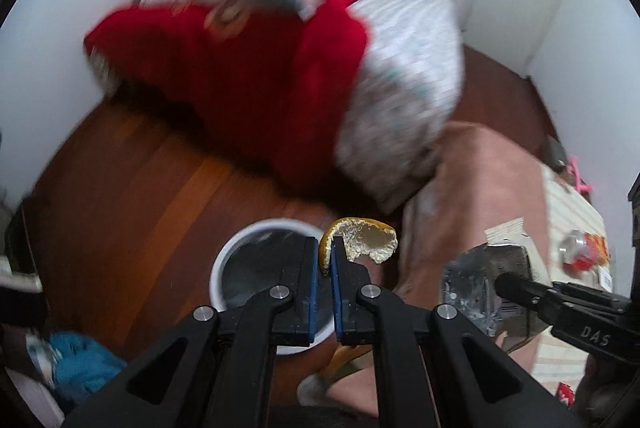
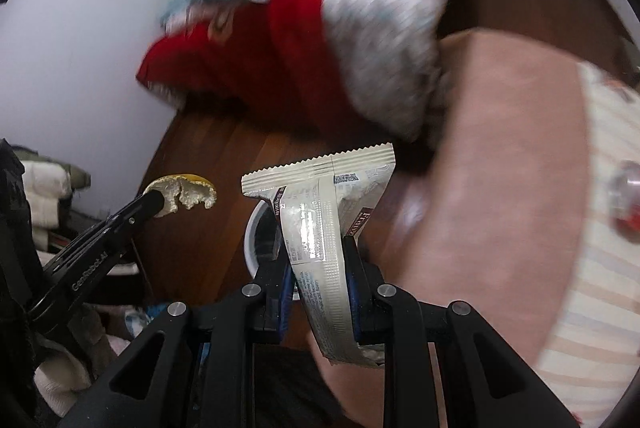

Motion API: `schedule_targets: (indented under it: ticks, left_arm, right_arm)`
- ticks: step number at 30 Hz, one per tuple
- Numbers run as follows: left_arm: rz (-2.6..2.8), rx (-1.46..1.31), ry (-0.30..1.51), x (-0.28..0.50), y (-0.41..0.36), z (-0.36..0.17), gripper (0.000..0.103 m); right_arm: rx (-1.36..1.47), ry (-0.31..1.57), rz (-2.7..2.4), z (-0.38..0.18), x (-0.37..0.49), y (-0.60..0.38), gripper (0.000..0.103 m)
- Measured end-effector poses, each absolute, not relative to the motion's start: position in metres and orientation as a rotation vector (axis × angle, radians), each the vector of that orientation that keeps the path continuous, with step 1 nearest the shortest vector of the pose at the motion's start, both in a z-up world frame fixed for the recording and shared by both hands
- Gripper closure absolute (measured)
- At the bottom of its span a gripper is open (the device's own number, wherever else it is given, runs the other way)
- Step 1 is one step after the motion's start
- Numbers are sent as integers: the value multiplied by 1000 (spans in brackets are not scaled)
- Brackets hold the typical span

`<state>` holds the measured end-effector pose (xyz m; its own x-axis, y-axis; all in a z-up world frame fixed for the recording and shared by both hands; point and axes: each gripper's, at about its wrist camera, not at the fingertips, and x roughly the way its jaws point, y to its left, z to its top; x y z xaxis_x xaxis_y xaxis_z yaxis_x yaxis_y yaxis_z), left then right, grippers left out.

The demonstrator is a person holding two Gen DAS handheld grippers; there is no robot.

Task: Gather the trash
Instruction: 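Carry the banana peel and white wrapper to the bin and open both tools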

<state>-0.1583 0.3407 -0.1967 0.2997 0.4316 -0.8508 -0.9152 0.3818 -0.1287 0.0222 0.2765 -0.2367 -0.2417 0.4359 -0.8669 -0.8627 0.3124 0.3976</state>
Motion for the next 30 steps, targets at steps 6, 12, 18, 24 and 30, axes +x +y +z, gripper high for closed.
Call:
schedule_targets:
  ticks: [6, 12, 18, 24, 30]
  left_arm:
    - [1013, -915, 917, -206, 392, -283, 99]
    - [964, -1094, 975, -219, 436, -355, 98]
    - [976, -1161, 1043, -224, 457, -391, 72]
    - [1055, -1159, 1028, -251, 458, -390, 14]
    - [1164, -1039, 1047, -262, 439, -377, 2]
  right_arm:
    - [-571, 1444, 1259, -331, -29, 343, 80]
    - [-689, 1510, 1205, -407, -51, 379, 80]
    - [-736, 1585, 1185, -455, -54, 406, 50]
    - [-748, 1569, 1224, -454, -54, 412, 18]
    - [-794, 1463, 1235, -430, -55, 400, 0]
